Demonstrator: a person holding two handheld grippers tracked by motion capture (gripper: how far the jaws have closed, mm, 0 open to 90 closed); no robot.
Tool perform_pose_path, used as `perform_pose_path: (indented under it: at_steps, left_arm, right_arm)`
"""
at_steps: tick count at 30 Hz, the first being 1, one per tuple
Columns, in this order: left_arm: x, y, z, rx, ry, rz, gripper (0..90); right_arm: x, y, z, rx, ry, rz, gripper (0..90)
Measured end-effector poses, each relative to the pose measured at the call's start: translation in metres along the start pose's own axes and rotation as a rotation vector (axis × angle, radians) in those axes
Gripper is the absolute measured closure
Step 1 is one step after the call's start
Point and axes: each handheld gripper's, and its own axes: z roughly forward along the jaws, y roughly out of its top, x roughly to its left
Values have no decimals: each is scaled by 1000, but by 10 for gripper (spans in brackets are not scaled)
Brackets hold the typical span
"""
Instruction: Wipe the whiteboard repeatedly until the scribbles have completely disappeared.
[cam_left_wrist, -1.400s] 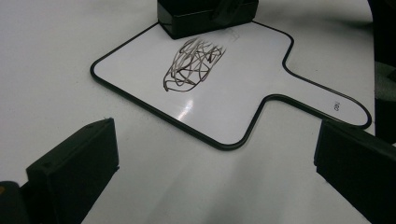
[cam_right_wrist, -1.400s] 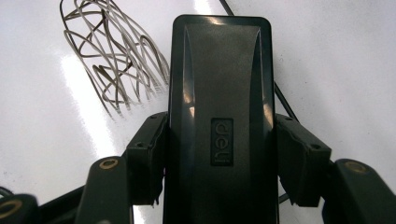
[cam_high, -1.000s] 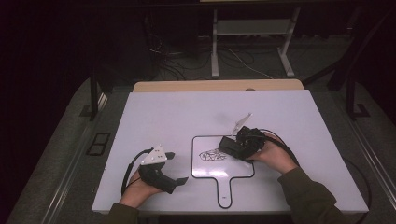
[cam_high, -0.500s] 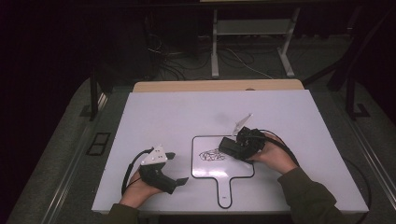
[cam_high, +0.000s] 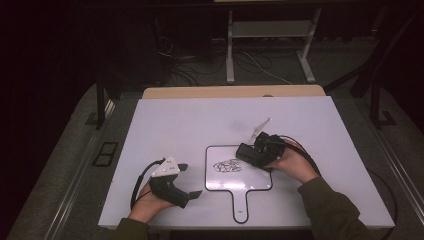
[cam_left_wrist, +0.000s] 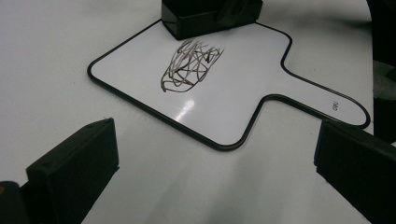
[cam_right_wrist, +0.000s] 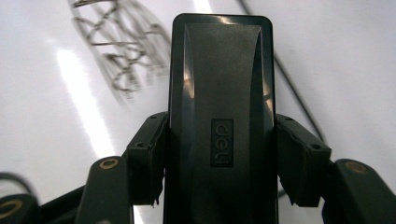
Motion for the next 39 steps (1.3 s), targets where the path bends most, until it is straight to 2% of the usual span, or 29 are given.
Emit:
perform_pose_path:
  at_steps: [7, 12, 15, 22, 27, 32, 36, 39]
  left_arm:
    - [-1, 0, 0, -1, -1, 2, 0]
    - [-1, 0, -1, -2, 0, 3, 0]
    - [-1, 0, -1, -2, -1, 1, 0]
    - [-1, 0, -1, -4, -2, 1, 0]
    - [-1, 0, 1, -1, -6, 0, 0]
    - [-1, 0, 1, -2, -6, -1, 0]
    - [0, 0, 1, 0, -7, 2, 0]
    - [-1, 0, 1, 0, -7, 3, 0]
  right_arm:
    - [21, 1, -1, 5, 34, -51, 388]
    - [31, 4, -1, 9, 51, -81, 389]
    - [26, 5, 0, 3, 55, -69, 388]
    - [7, 13, 5, 2, 26, -15, 388]
    - [-4, 17, 9, -4, 13, 5, 388]
    - [-4, 23, 11, -3, 15, 12, 388]
    - [1, 27, 13, -7, 30, 0, 388]
    - [7, 31, 15, -5, 34, -29, 388]
